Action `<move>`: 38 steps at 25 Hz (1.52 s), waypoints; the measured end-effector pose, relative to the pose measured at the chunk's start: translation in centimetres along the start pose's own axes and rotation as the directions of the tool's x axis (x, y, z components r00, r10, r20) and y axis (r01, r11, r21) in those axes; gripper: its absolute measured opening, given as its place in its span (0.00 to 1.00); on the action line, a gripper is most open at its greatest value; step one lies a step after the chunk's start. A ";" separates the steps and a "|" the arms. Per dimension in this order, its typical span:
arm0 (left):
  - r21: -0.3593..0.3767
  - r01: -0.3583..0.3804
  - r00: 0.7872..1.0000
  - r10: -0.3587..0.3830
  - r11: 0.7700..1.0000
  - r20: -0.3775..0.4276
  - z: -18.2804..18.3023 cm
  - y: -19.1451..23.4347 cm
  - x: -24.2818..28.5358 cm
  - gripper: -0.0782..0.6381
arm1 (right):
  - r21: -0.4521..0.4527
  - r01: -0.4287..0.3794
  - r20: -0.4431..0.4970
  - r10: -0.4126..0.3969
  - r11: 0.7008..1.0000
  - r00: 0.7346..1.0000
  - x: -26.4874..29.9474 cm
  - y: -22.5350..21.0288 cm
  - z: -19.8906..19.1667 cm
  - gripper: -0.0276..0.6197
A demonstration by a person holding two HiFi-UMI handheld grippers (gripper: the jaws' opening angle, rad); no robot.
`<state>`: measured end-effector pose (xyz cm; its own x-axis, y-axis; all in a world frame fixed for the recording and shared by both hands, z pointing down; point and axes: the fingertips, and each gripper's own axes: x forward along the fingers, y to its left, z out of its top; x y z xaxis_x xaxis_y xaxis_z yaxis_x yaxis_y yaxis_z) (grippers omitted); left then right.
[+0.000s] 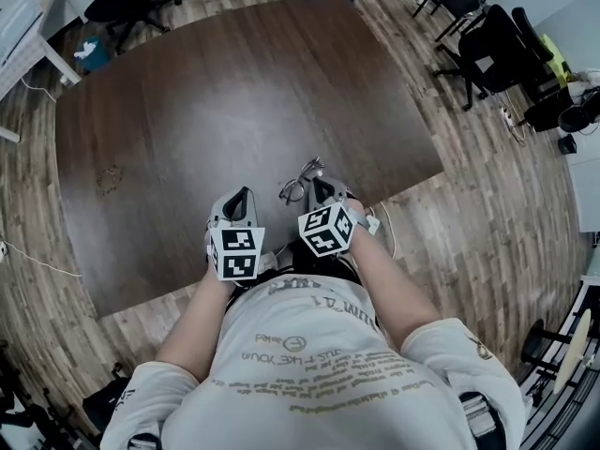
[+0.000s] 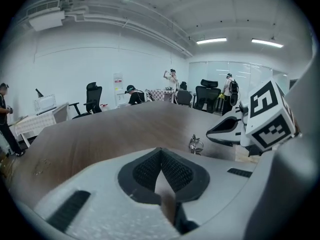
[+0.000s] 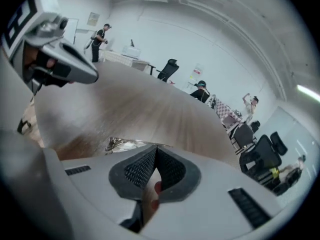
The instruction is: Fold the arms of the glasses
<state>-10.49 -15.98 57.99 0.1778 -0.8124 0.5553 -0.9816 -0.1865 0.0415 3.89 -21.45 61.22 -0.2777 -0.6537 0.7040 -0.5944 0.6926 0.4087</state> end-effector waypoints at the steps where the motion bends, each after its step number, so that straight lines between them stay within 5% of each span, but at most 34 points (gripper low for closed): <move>1: 0.006 0.006 1.000 -0.006 1.000 0.012 0.6 -0.1 0.0 0.13 | 0.051 0.019 0.024 -0.021 0.999 0.999 -0.4 -0.7 0.4 0.07; 6: -0.051 0.022 0.999 -0.020 0.998 0.045 3.0 -0.7 -0.8 0.13 | 0.253 0.089 0.138 -0.127 0.963 0.982 -3.7 -3.7 2.5 0.06; 10: -0.099 0.035 0.994 -0.025 0.994 0.103 6.3 -1.2 -1.6 0.13 | 0.424 0.090 0.243 -0.209 0.901 0.947 -7.2 -6.1 4.7 0.06; 22: 0.005 0.142 0.950 -0.138 0.990 0.281 16.6 -6.5 -6.6 0.13 | 0.592 -0.008 0.531 -0.383 0.806 0.756 -20.7 -11.9 12.4 0.06; 29: 0.008 0.159 0.938 -0.153 0.987 0.310 19.0 -7.7 -7.3 0.13 | 0.631 -0.012 0.495 -0.391 0.776 0.776 -21.6 -13.0 11.6 0.06; 38: 0.020 0.159 0.940 -0.158 0.987 0.303 18.6 -8.7 -7.6 0.13 | 0.589 0.004 0.488 -0.360 0.808 0.795 -21.3 -12.1 10.6 0.06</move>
<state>-2.00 -18.42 37.98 0.3432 -0.9014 0.2641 -0.9391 -0.3245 0.1129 9.02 -19.15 35.17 -0.3751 -0.9179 0.1294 -0.9261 0.3772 -0.0092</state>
